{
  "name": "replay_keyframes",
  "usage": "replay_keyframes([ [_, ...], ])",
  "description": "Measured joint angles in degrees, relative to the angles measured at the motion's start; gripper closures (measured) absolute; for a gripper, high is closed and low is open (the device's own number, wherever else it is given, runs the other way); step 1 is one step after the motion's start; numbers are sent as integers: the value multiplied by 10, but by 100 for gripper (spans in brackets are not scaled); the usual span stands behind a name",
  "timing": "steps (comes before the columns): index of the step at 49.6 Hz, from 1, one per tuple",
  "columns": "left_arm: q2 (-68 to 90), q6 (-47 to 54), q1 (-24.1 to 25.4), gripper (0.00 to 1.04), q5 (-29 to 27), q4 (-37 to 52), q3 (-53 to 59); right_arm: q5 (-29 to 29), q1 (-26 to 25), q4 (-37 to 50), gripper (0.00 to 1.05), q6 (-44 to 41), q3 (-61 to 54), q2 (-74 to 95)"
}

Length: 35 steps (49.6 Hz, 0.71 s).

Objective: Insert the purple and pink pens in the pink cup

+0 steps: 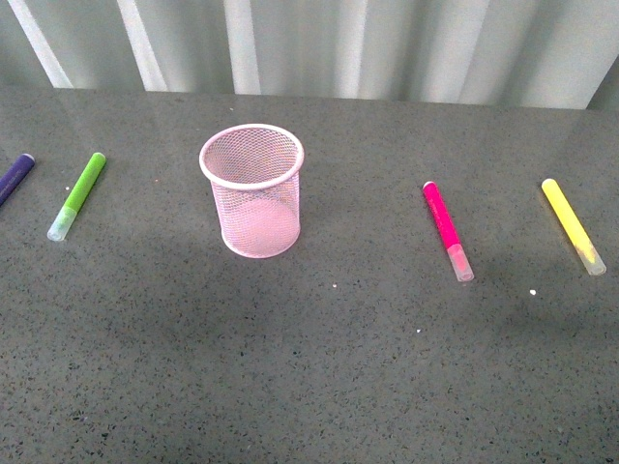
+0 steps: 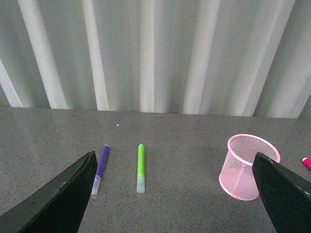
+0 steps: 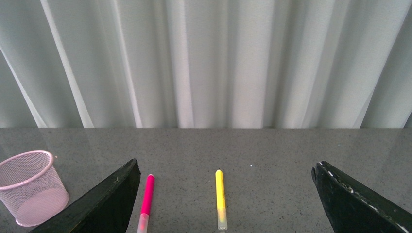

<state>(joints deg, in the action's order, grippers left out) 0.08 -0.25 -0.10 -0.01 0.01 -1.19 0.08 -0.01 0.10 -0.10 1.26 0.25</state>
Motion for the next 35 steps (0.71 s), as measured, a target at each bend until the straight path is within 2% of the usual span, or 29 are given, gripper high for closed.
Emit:
replay_keyframes([
  [35,0,0,0,7,0,0,0,0,0,0,7,0,0,0],
])
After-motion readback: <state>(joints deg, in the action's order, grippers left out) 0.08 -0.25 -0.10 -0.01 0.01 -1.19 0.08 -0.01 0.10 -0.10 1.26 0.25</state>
